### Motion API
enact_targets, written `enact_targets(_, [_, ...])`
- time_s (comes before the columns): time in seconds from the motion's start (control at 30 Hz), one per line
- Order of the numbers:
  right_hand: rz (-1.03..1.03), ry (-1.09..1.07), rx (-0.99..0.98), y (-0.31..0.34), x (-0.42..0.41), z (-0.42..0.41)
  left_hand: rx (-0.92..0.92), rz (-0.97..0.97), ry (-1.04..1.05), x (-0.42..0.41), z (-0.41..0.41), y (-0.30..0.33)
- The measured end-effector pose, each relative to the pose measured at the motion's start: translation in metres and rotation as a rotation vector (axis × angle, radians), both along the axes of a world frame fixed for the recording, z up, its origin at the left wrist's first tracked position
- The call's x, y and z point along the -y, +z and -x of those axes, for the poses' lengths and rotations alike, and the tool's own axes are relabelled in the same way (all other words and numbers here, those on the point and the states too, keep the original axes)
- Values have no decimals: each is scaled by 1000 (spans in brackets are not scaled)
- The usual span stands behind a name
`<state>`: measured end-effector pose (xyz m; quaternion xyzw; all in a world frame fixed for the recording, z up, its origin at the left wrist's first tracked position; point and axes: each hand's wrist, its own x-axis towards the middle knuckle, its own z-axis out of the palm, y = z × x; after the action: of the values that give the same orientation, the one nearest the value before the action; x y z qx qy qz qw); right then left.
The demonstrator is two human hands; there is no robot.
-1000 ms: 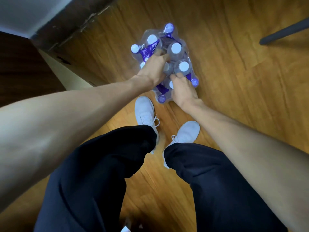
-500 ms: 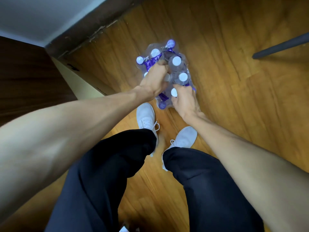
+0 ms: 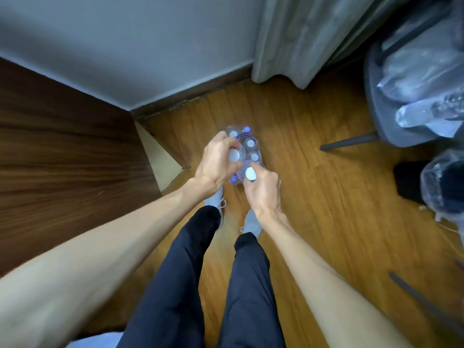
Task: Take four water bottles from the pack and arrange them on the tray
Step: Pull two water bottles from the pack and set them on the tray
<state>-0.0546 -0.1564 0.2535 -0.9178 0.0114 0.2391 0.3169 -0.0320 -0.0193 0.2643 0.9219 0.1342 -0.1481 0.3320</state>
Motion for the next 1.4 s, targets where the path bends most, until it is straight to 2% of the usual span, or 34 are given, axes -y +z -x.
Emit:
enact_targets(0.17, [-36,62,101,115,4,10,98,-20,138,6,24,114])
enact_targets(0.33, [-24,229,175,214,10,22,168,-46,300,8,59,211])
enact_targets(0.53, [-20,424,258,294,2,45,248,-34,534,-2,109,300])
enact_targets(0.83, [-30,758,325,360,-49,101,260,5,835,-33,228,362])
enact_targets(1.0, [-12,929,247,386,-88,148,234,13,984,-52,301,383])
enact_targets(1.23, [-125,1063,169,421,-150,229,229,3,1148,-82,394,397])
enact_targets(1.4, [-149,1218,195,439,-205,284,247,-57,1279,-115,457,408])
